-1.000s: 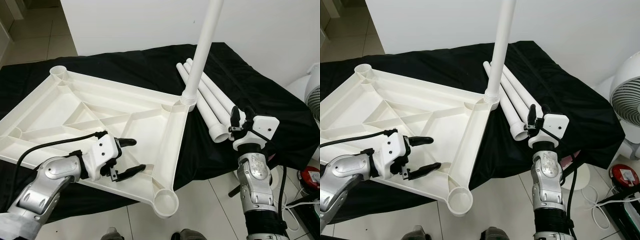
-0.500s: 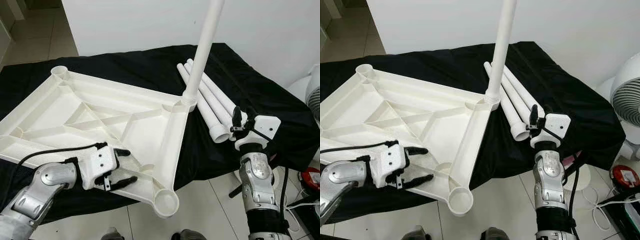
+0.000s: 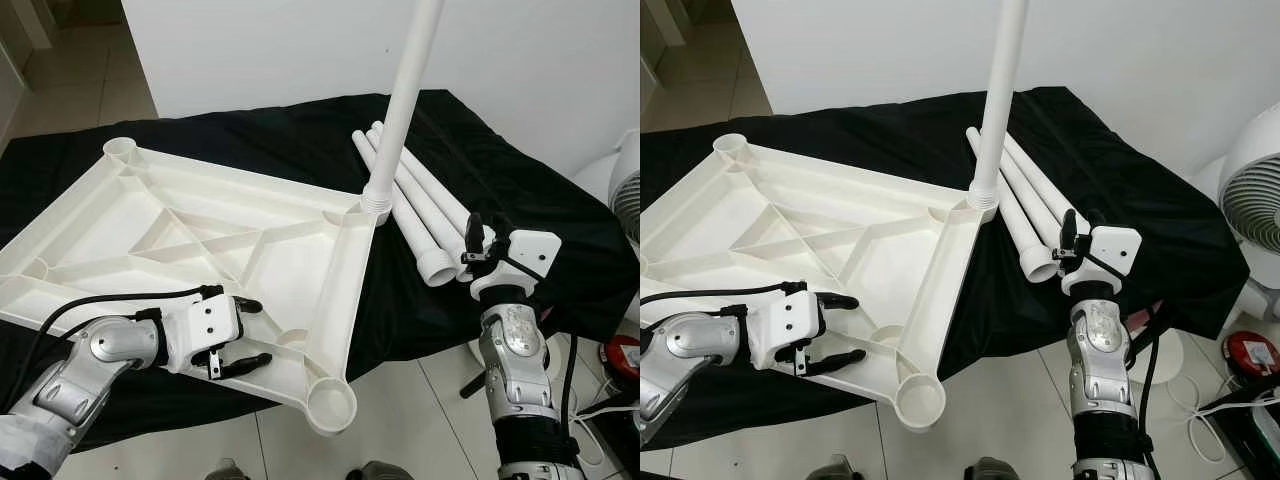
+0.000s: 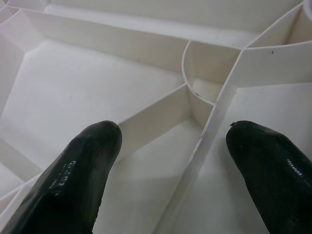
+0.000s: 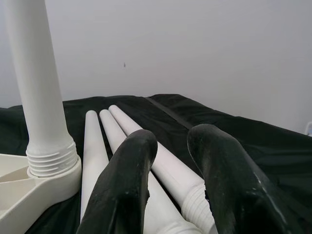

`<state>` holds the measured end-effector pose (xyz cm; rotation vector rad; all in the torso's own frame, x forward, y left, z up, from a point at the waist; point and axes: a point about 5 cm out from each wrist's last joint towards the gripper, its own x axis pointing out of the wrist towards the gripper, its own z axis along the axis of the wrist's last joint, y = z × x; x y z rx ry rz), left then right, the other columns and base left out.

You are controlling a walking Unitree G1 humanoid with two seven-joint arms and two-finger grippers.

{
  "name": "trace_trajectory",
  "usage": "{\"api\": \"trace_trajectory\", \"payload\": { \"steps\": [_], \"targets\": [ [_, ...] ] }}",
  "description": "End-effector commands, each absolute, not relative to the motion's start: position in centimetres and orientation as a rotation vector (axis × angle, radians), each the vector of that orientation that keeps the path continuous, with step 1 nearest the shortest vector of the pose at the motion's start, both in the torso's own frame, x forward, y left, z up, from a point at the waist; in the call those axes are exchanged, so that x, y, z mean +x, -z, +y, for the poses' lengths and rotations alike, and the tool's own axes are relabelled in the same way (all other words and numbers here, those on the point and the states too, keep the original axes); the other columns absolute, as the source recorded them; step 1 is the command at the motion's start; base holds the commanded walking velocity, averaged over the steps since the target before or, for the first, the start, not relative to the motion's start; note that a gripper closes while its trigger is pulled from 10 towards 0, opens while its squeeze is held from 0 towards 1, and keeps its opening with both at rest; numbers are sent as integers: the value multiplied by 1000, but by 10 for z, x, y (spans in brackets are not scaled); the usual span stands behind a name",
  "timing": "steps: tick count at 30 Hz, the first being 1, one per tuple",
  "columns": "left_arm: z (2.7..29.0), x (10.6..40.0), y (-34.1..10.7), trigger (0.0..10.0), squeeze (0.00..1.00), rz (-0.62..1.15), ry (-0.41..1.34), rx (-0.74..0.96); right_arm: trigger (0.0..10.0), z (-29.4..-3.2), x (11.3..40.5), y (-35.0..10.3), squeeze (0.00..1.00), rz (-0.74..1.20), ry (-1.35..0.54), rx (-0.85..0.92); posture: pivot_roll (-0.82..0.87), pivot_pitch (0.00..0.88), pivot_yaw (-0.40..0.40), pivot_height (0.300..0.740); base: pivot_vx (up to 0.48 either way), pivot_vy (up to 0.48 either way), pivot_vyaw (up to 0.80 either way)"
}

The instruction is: Building children table

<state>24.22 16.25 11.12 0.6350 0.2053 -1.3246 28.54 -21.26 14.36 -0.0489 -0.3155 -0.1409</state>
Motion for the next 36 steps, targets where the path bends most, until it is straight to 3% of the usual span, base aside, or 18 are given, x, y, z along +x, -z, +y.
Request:
{"api": "trace_trajectory", "payload": {
  "steps": [1, 2, 3, 5, 6, 7, 9, 10, 12, 21, 34, 36],
  "targets": [
    [171, 236, -95, 10000, 0, 349, 1383, 643, 10000, -213, 287, -143, 0, -303, 144, -52, 7, 0, 12, 740, 0, 0, 0],
    [171, 236, -95, 10000, 0, 349, 1383, 643, 10000, -213, 287, -143, 0, -303, 144, -52, 7, 0, 12, 740, 0, 0, 0],
    [171, 236, -95, 7490, 0, 372, 1398, 634, 10000, -213, 287, -143, 0, -303, 146, -53, 6, 0, 13, 740, 0, 0, 0],
    [172, 234, -95, 4784, 0, 404, 1434, 616, 10000, -215, 287, -143, 0, -304, 150, -55, 3, 0, 15, 740, 0, 0, 0],
    [173, 233, -95, 4784, 0, 412, 1445, 613, 10000, -215, 287, -143, 0, -304, 152, -56, 3, 0, 15, 740, 0, 0, 0],
    [172, 233, -96, 1882, 0, 421, 1456, 604, 10000, -215, 287, -144, 0, -304, 154, -56, 1, 0, 17, 740, 0, 0, 0],
    [172, 233, -97, 1882, 0, 427, 1463, 598, 10000, -216, 287, -144, 0, -305, 155, -57, 0, 0, 18, 740, 0, 0, 0],
    [172, 233, -98, 549, 0, 427, 1473, 591, 10000, -216, 287, -144, 0, -305, 156, -59, -1, 0, 18, 740, 0, 0, 0],
    [174, 234, -100, 0, 0, 433, 1480, 587, 10000, -216, 287, -144, 0, -306, 158, -61, -1, 0, 20, 740, 0, 0, 0],
    [174, 241, -102, 0, 0, 412, 1452, 601, 10000, -216, 288, -145, 0, -306, 162, -62, 2, 0, 19, 740, 0, 0, 0],
    [142, 265, -112, 0, 0, 194, 1341, 591, 10000, -214, 292, -147, 0, -313, 165, -56, 1, 0, 14, 740, 0, 0, 0],
    [139, 280, -115, 0, 0, 151, 1247, 608, 10000, -214, 293, -147, 0, -313, 167, -54, 1, 0, 14, 740, 0, 0, 0]
  ]
}}
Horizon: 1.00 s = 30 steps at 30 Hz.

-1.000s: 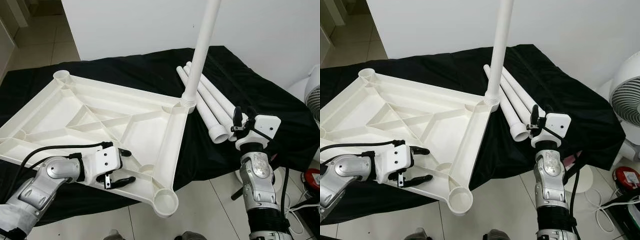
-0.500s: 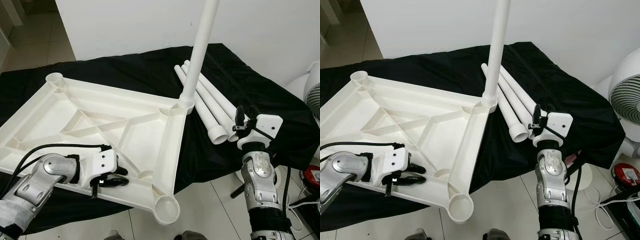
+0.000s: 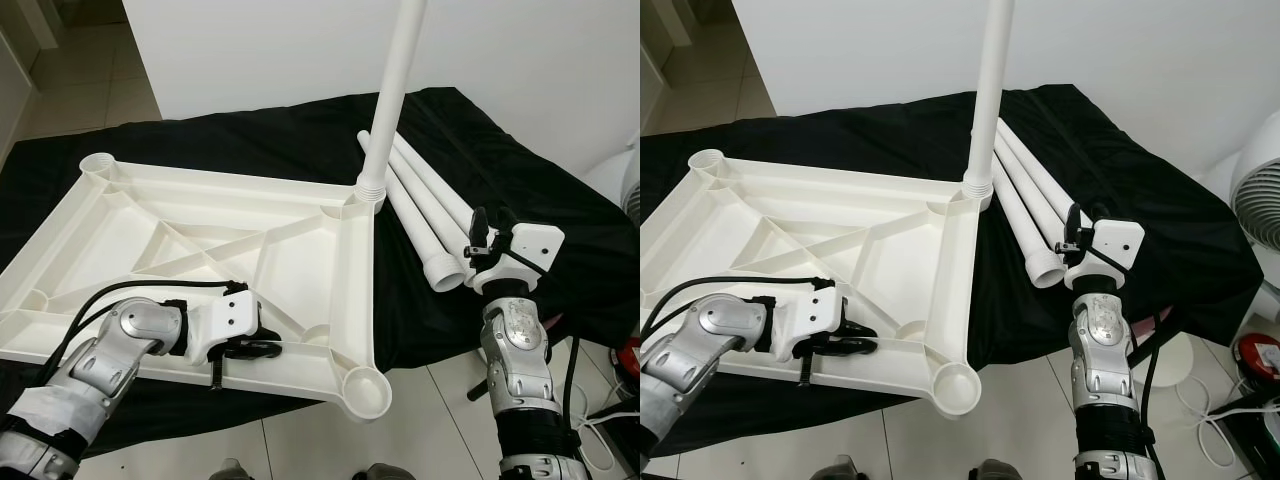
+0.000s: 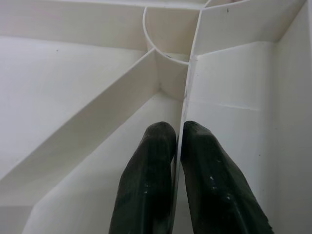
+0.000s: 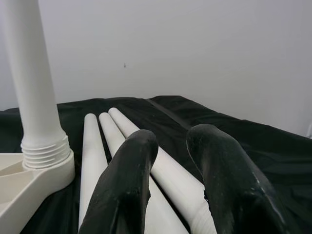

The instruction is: Building children table

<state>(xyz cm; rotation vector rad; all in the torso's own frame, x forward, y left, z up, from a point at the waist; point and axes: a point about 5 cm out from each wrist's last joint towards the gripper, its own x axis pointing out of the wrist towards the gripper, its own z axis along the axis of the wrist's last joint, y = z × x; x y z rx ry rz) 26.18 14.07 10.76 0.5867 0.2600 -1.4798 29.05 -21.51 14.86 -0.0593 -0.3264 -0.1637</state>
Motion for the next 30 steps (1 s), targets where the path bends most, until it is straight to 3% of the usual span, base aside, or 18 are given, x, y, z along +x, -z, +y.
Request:
{"api": "trace_trajectory", "payload": {
  "steps": [1, 23, 24, 25, 26, 29, 30],
  "targets": [
    [139, 286, -116, 0, 0, 138, 1209, 618, 10000, -213, 293, -147, 0, -313, 167, -53, 1, 0, 14, 740, 0, 0, 0],
    [167, 334, -129, 0, 0, 97, 787, 668, 10000, -214, 288, -146, 0, -313, 190, -51, -31, 0, 28, 740, 0, 0, 0],
    [168, 335, -128, 3569, 0, 101, 768, 651, 10000, -214, 288, -146, 0, -313, 192, -50, -32, 0, 30, 740, 0, 0, 0],
    [168, 335, -128, 3569, 0, 101, 768, 651, 10000, -214, 288, -146, 0, -313, 192, -50, -32, 0, 30, 740, 0, 0, 0],
    [166, 332, -126, 10000, 0, 106, 776, 648, 10000, -213, 288, -146, 0, -311, 194, -48, -32, 0, 30, 740, 0, 0, 0],
    [163, 328, -121, 10000, 0, 115, 802, 656, 10000, -212, 288, -145, 0, -308, 193, -46, -32, 0, 30, 740, 0, 0, 0],
    [161, 325, -120, 10000, 176, 109, 816, 643, 10000, -212, 288, -145, 0, -308, 190, -47, -24, 0, 24, 740, 0, 0, 0]
  ]
}}
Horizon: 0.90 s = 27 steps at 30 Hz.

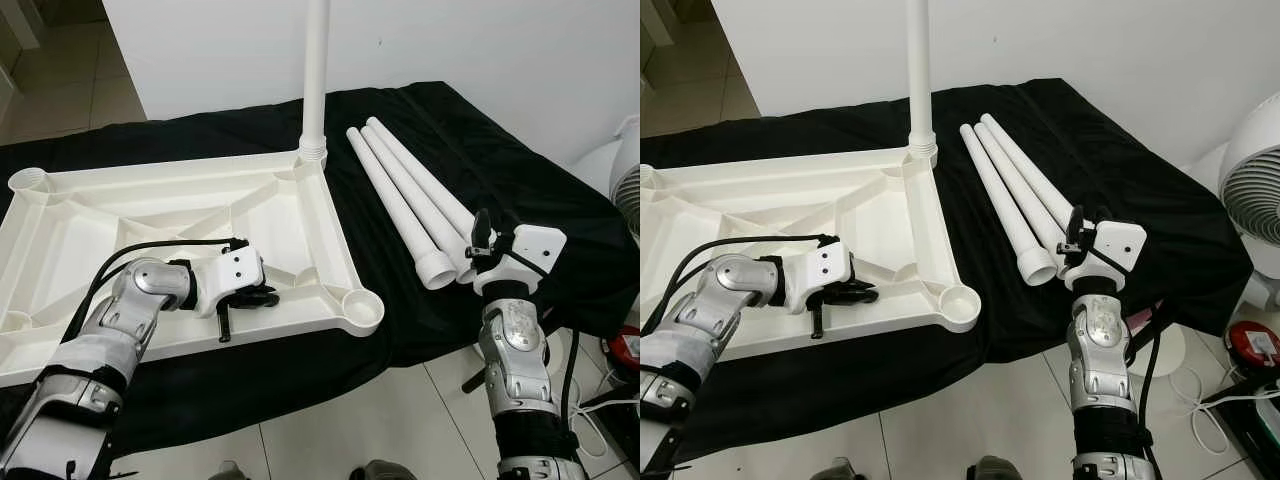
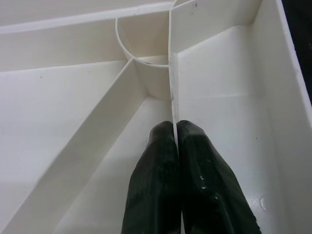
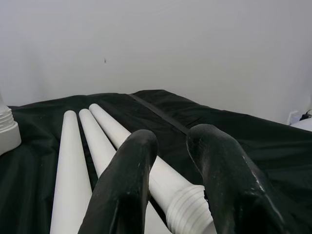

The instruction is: Building children table

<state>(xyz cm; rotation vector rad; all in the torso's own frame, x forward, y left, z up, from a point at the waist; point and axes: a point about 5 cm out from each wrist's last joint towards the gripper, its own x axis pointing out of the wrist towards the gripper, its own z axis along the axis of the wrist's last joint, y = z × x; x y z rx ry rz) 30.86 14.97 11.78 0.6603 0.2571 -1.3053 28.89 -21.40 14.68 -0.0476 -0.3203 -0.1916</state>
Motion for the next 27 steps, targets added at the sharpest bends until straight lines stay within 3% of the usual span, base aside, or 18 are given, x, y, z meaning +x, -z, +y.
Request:
{"api": "trace_trajectory", "payload": {
  "steps": [1, 8, 9, 12, 13, 17, 22, 27],
  "targets": [
    [160, 324, -119, 10000, 1000, 107, 828, 636, 10000, -211, 288, -145, 0, -308, 187, -47, -23, 0, 23, 740, 0, 0, 0],
    [159, 320, -120, 10000, 1000, 92, 844, 606, 10000, -211, 289, -145, 0, -306, 179, -49, -16, 5, 17, 740, 0, 0, 0],
    [157, 317, -121, 10000, 482, 82, 859, 570, 10000, -211, 289, -145, 0, -305, 177, -48, -15, 7, 16, 740, 0, 0, 0],
    [155, 315, -121, 10000, 482, 75, 870, 545, 10000, -211, 289, -145, 0, -304, 175, -48, -15, 7, 16, 740, 0, 0, 0],
    [153, 312, -124, 10000, 0, 62, 873, 499, 10000, -210, 288, -144, 0, -302, 171, -47, -15, 7, 16, 740, 0, 0, 0],
    [144, 305, -132, 10000, 0, 15, 899, 403, 10000, -207, 288, -142, 0, -297, 158, -41, -9, 10, 16, 740, 0, 0, 0],
    [113, 290, -153, 10000, 0, -118, 962, 251, 10000, -202, 290, -141, 0, -289, 133, -33, 1, 9, 15, 740, 0, 0, 0],
    [96, 292, -174, 10000, 0, -245, 901, 155, 10000, -196, 294, -141, 0, -278, 102, 1, 3, 4, 12, 740, 0, 0, 0]
  ]
}}
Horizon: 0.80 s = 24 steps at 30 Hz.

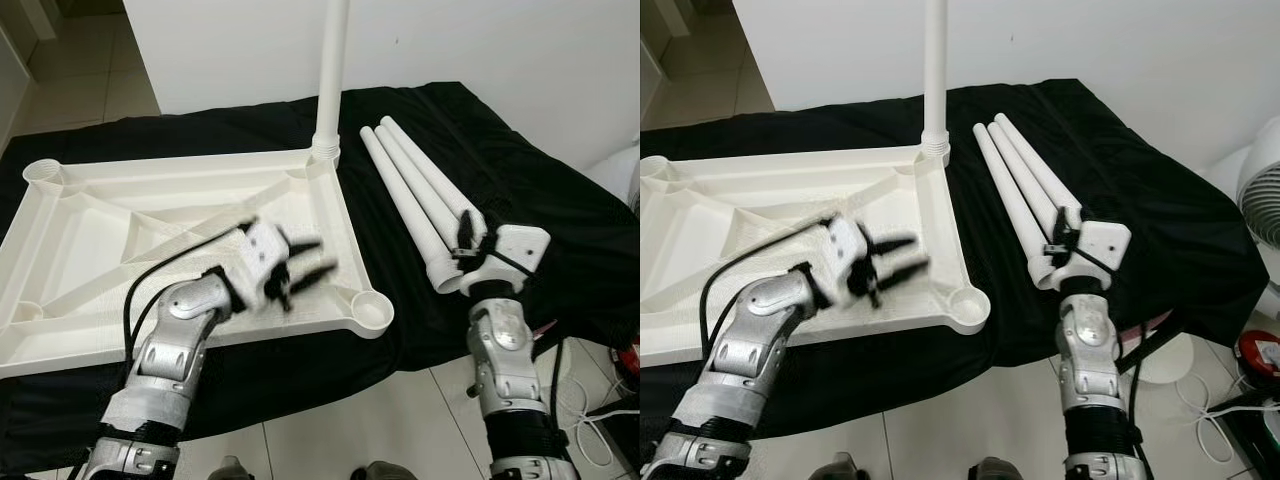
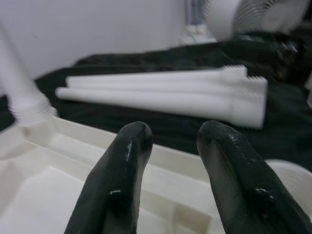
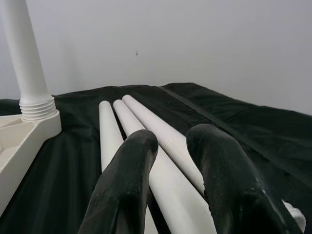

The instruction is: Building children table

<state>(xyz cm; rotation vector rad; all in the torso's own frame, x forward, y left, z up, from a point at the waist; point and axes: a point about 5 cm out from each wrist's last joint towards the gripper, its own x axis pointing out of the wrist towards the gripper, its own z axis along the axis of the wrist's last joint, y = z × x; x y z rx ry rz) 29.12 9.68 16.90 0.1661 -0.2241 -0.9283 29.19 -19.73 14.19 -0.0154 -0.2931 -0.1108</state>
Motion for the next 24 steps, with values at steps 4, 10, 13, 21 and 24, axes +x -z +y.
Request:
{"api": "trace_trajectory", "payload": {
  "steps": [4, 10, 13, 21, 24],
  "targets": [
    [91, 304, -193, 10000, 0, -306, 781, 76, 10000, -191, 297, -142, 0, -280, 78, 13, 3, 1, 10, 740, 0, 0, 0],
    [88, 314, -201, 10000, 0, -308, 720, 40, 10000, -182, 300, -144, 1000, -287, 29, 30, 3, 0, 4, 740, 0, 0, 0],
    [90, 320, -201, 10000, 0, -295, 683, 16, 10000, -179, 301, -144, 1000, -284, 10, 36, -1, 0, 0, 740, 0, 0, 0],
    [90, 330, -203, 10000, 0, -277, 603, -81, 10000, -178, 299, -138, 1000, -258, -14, 31, -15, 0, -14, 740, 0, 0, 0],
    [88, 332, -200, 10000, 0, -277, 592, -68, 10000, -177, 298, -138, 1000, -258, -25, 11, -15, 0, -14, 740, 0, 0, 0]
  ]
}}
